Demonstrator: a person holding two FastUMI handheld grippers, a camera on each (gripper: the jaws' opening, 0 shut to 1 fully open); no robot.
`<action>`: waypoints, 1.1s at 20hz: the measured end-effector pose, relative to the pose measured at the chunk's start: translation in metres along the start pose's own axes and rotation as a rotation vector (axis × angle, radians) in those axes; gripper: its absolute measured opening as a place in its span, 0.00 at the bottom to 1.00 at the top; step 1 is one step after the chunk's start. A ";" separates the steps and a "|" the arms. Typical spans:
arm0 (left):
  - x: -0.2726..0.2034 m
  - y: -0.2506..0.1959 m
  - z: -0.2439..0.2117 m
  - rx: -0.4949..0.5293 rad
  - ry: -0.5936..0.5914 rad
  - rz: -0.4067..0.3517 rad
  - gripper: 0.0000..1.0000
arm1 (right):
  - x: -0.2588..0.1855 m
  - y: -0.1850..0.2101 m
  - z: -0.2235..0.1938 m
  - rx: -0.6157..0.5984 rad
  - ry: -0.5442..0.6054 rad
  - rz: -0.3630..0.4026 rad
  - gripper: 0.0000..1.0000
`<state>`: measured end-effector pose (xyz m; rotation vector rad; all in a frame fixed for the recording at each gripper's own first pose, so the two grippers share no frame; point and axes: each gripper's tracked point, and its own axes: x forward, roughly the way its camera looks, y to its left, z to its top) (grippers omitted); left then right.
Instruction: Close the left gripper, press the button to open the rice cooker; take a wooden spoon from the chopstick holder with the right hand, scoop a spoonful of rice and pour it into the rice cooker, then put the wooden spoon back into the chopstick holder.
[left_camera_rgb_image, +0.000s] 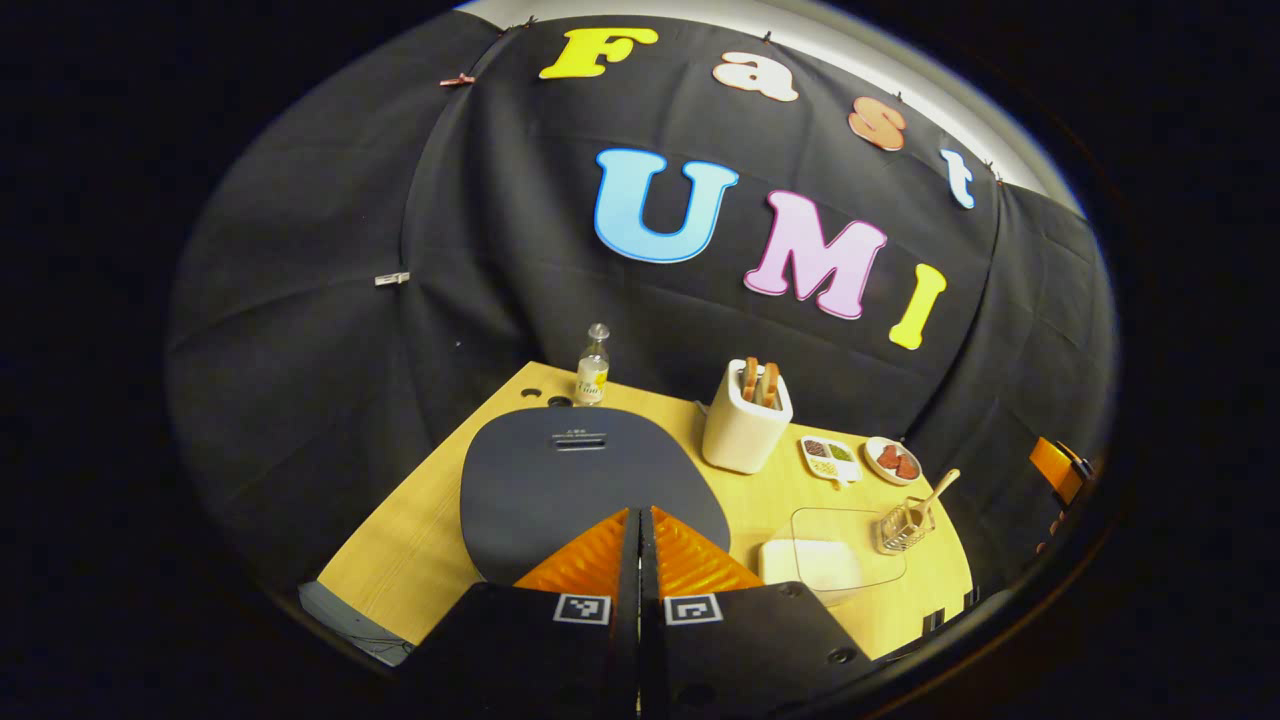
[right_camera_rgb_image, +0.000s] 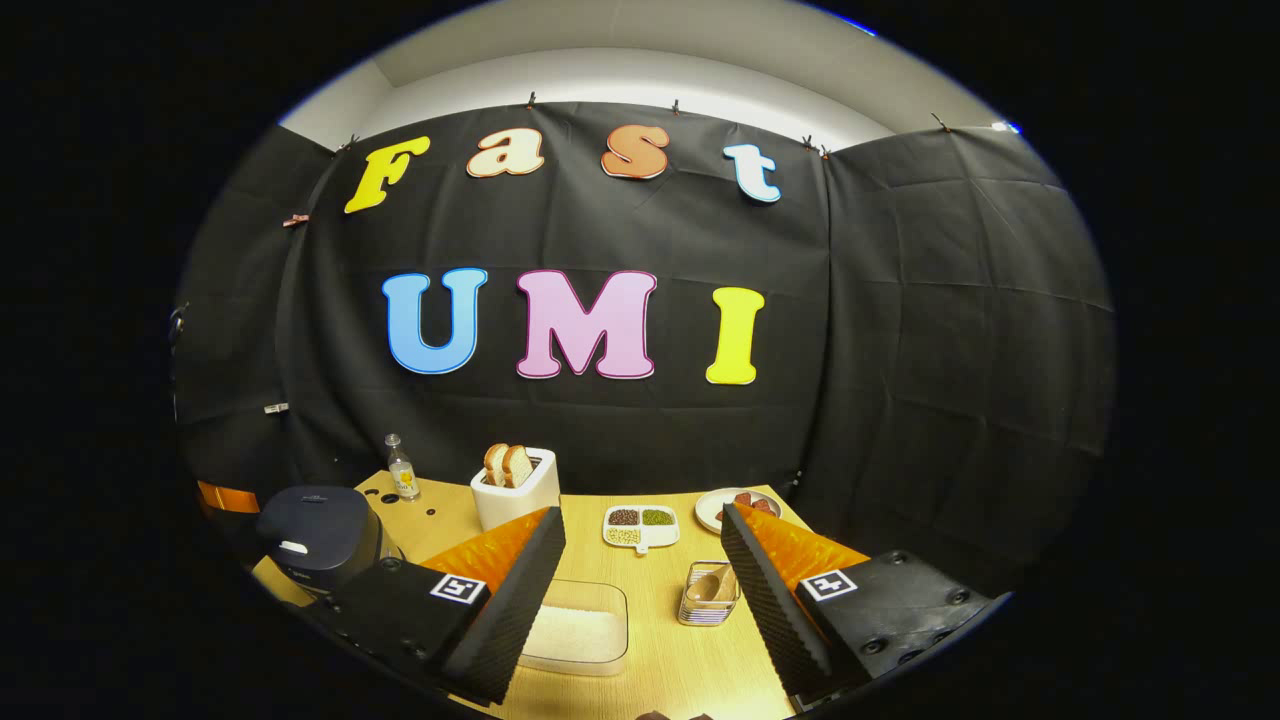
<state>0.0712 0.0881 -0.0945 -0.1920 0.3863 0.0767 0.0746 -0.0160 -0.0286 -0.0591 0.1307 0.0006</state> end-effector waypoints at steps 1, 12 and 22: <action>0.005 0.001 -0.006 -0.009 0.017 0.001 0.06 | 0.004 -0.001 -0.002 0.001 0.002 0.001 0.98; 0.040 0.006 -0.048 0.001 0.128 0.030 0.06 | 0.031 -0.011 -0.013 -0.004 0.024 0.008 0.98; 0.043 0.006 -0.057 0.108 0.146 0.098 0.06 | 0.036 -0.015 -0.029 -0.003 0.059 0.008 0.98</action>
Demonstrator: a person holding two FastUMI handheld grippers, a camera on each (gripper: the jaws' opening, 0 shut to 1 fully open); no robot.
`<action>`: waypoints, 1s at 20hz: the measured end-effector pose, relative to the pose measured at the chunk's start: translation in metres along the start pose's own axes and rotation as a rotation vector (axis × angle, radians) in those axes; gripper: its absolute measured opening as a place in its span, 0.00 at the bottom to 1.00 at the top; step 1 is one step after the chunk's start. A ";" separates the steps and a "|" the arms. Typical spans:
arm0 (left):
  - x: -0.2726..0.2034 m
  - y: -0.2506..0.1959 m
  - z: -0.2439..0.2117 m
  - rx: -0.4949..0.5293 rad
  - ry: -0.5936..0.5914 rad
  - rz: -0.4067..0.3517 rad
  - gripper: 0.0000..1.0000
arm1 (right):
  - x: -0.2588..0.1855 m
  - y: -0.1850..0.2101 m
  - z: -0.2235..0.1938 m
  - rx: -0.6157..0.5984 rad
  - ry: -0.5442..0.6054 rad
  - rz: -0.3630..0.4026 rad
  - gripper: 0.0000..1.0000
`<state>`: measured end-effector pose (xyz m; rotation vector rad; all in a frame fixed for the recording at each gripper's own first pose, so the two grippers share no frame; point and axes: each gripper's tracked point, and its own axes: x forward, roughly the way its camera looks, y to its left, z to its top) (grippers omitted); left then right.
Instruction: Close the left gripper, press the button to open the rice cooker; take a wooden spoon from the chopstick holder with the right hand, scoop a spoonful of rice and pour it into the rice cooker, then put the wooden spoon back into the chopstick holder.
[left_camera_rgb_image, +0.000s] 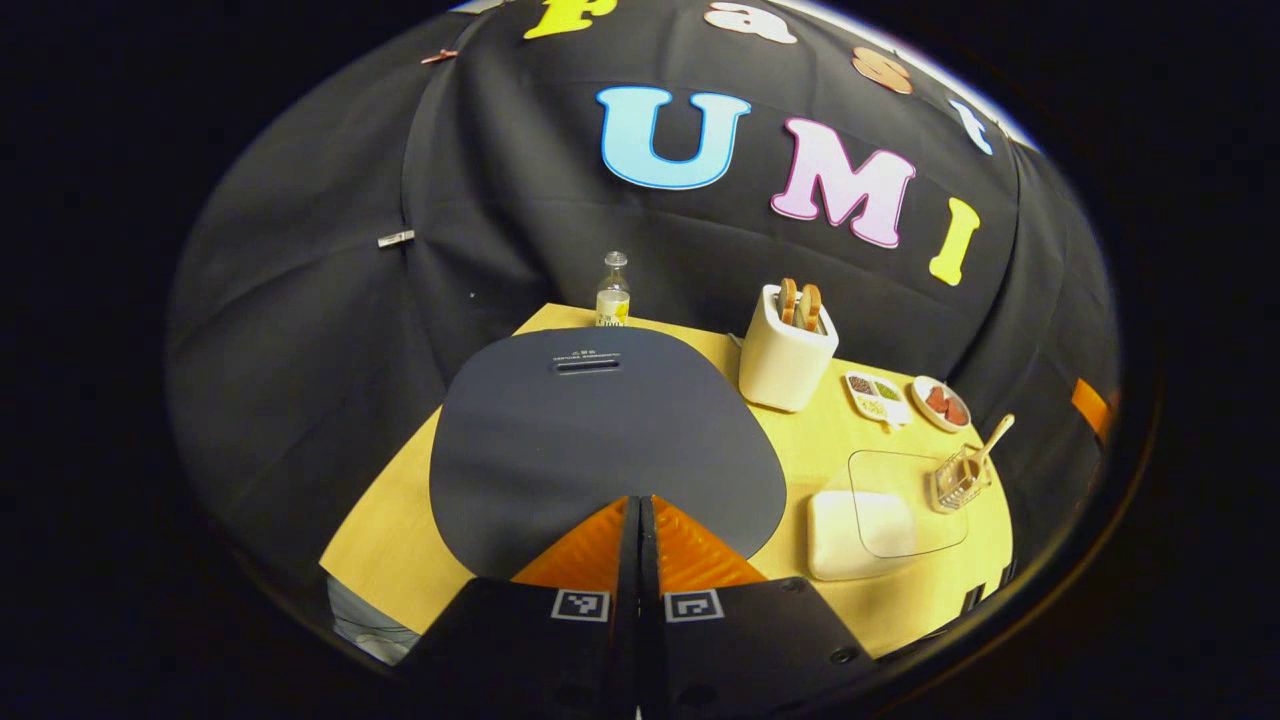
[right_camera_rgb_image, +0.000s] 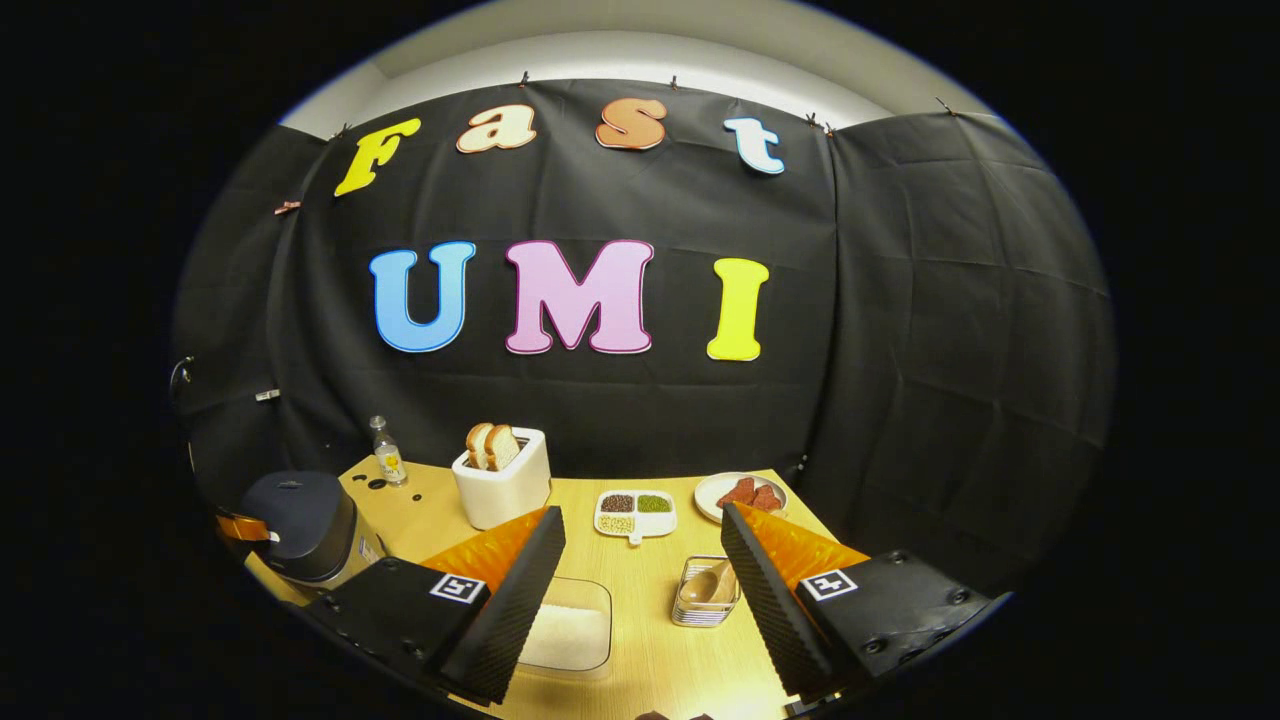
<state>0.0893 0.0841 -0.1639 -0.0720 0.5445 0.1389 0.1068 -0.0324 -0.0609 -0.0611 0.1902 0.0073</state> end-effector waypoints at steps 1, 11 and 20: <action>0.000 -0.001 -0.001 0.008 0.001 0.003 0.06 | -0.001 0.000 -0.001 0.000 0.002 0.001 0.98; -0.012 0.001 0.018 -0.074 -0.048 0.001 0.06 | -0.005 -0.018 -0.002 0.000 0.003 -0.010 0.98; -0.094 -0.027 0.132 -0.044 -0.420 0.051 0.07 | 0.006 -0.060 -0.011 0.012 0.023 -0.075 0.98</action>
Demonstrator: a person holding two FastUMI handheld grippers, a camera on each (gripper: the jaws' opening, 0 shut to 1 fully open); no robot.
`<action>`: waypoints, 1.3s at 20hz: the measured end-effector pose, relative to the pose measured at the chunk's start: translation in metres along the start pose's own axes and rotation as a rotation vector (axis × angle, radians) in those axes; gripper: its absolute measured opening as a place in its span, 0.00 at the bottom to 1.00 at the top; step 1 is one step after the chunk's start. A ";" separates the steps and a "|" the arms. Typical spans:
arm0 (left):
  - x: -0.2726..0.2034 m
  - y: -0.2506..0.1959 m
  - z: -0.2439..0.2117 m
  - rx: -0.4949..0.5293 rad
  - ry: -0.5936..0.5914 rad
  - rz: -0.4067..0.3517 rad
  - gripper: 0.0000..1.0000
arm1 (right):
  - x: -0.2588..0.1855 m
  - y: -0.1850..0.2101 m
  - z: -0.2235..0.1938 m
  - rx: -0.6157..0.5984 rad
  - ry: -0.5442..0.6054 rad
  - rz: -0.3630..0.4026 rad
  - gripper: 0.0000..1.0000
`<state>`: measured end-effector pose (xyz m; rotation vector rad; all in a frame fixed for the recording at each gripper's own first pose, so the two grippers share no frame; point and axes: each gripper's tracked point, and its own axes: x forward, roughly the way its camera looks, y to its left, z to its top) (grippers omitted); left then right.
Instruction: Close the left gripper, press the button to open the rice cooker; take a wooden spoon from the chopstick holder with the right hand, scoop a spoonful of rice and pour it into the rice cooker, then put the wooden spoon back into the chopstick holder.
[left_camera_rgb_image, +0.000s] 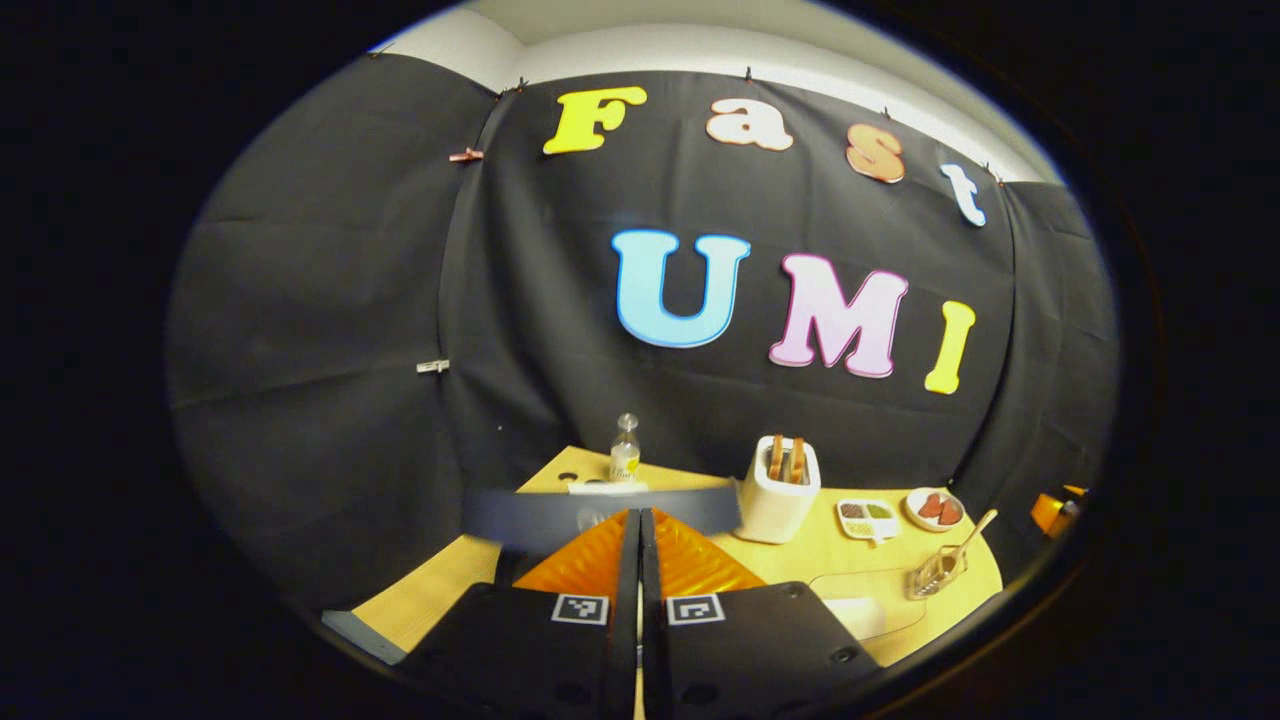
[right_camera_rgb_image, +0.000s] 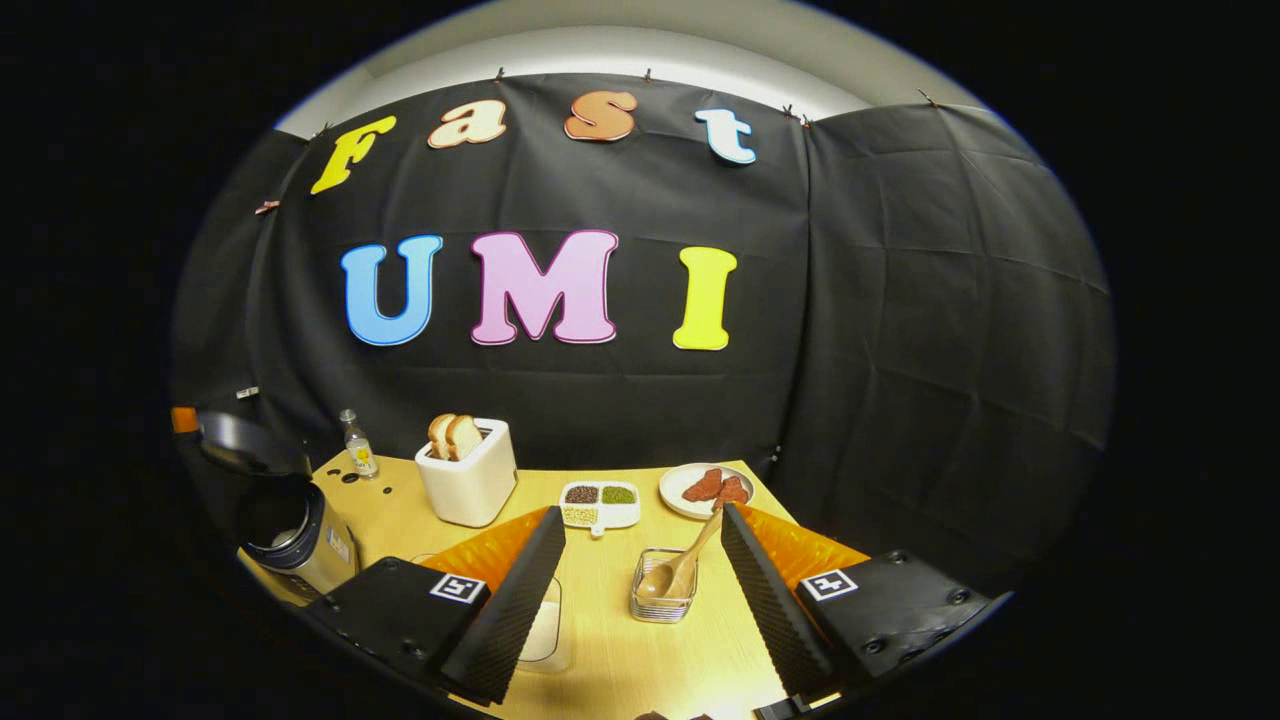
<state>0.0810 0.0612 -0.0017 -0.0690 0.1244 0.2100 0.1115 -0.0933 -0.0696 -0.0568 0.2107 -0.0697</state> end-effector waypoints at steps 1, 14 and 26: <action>-0.002 -0.005 -0.003 0.003 0.003 -0.010 0.07 | 0.004 -0.004 -0.002 0.002 0.006 -0.006 0.98; -0.015 -0.061 -0.024 0.005 0.009 -0.046 0.95 | 0.086 -0.031 -0.052 0.076 0.176 0.024 0.99; -0.020 -0.062 -0.067 -0.039 0.118 0.157 0.95 | 0.177 -0.067 -0.132 0.154 0.387 0.025 0.99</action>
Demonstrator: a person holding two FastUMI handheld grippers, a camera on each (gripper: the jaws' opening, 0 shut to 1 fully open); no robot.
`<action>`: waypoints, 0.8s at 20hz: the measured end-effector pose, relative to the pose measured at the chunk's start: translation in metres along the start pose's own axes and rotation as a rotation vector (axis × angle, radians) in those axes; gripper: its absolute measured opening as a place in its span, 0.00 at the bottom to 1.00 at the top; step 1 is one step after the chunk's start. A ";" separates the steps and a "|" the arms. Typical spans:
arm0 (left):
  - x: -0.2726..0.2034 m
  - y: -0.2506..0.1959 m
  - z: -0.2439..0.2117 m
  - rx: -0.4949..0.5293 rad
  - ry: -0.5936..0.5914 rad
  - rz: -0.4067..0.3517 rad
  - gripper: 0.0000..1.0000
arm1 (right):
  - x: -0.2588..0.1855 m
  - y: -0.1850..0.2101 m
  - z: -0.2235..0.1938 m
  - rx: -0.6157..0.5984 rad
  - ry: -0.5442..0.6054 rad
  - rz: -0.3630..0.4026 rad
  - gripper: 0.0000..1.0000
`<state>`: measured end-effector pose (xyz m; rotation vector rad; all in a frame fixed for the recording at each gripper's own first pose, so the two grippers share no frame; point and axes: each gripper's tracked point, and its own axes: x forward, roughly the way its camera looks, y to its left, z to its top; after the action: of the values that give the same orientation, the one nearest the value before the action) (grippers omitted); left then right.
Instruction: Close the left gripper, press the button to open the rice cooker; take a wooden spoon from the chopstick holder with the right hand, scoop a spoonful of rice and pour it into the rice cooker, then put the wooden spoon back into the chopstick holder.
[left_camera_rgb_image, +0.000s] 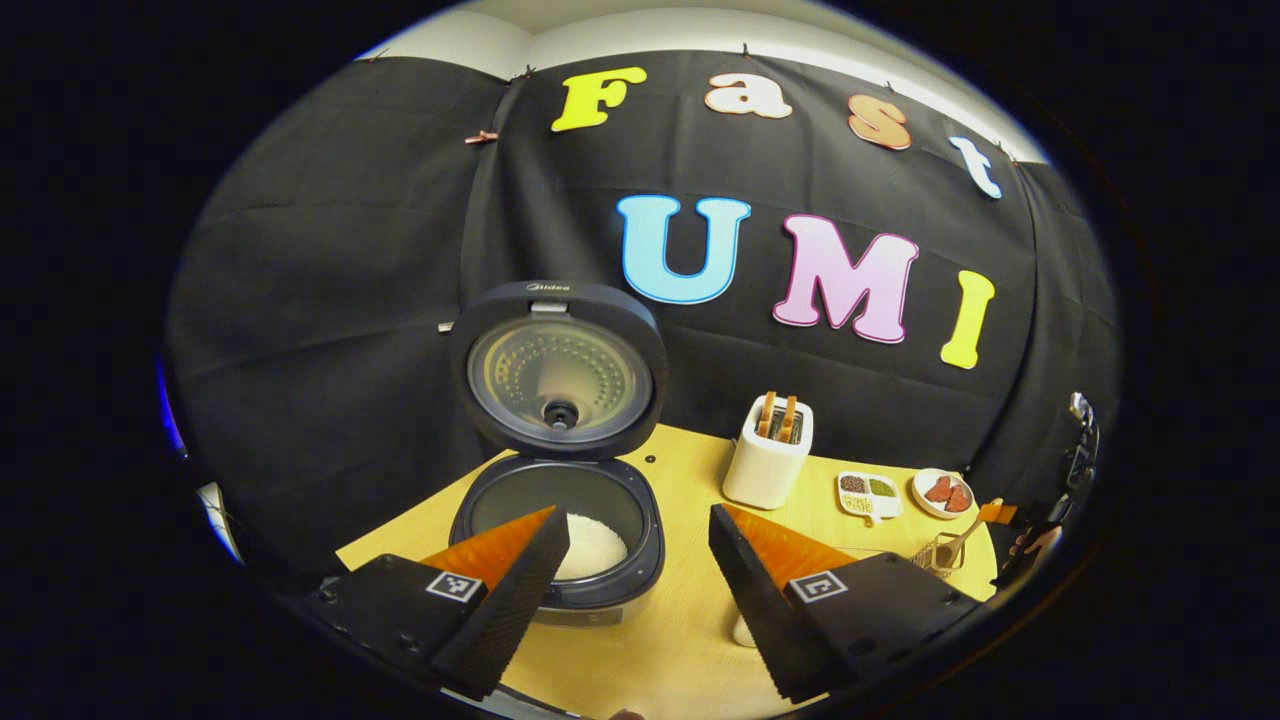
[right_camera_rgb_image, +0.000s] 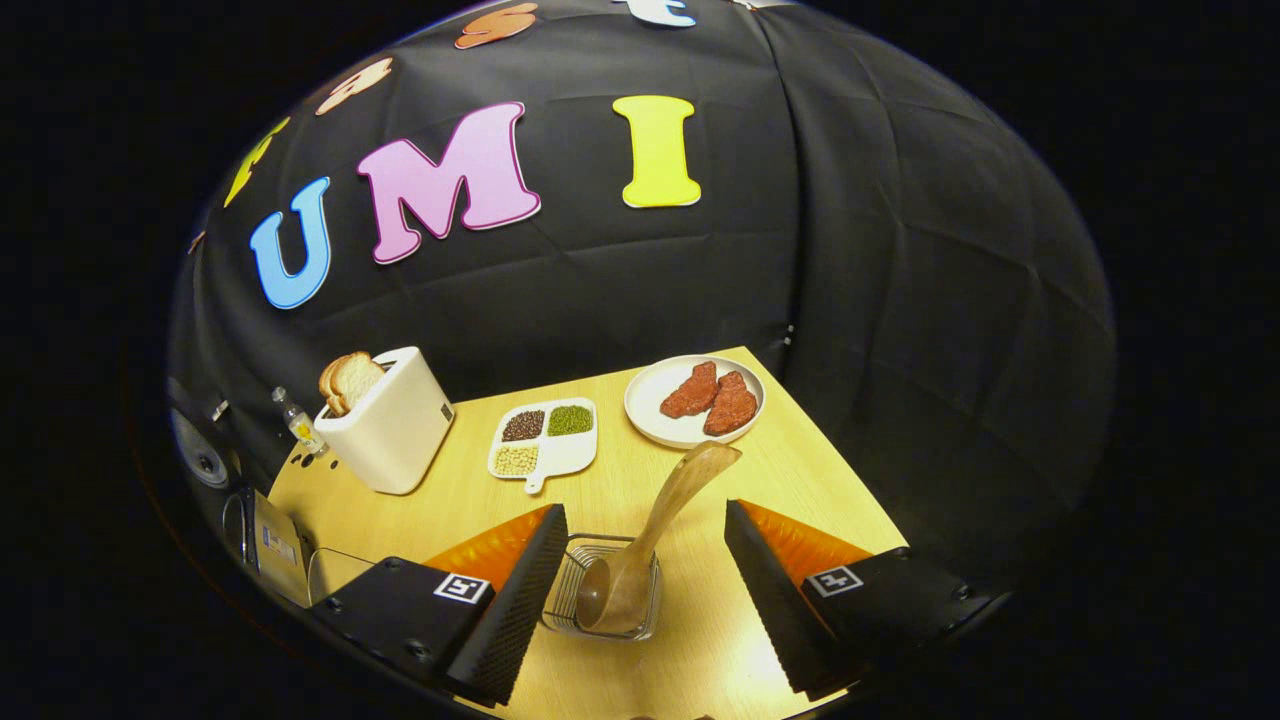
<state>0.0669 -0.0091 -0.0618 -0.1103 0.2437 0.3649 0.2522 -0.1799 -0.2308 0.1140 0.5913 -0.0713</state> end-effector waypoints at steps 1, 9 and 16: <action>0.000 -0.001 -0.005 -0.003 0.008 0.012 0.95 | 0.008 -0.002 -0.004 0.009 0.017 0.005 0.99; -0.011 -0.003 -0.034 0.023 0.070 0.075 0.96 | 0.066 -0.003 -0.019 0.188 0.099 0.043 0.84; -0.013 -0.008 -0.048 -0.050 0.113 0.077 0.95 | 0.070 0.011 -0.025 0.254 0.141 0.096 0.52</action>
<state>0.0476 -0.0278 -0.1047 -0.1716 0.3508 0.4422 0.2974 -0.1679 -0.2900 0.3958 0.7153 -0.0449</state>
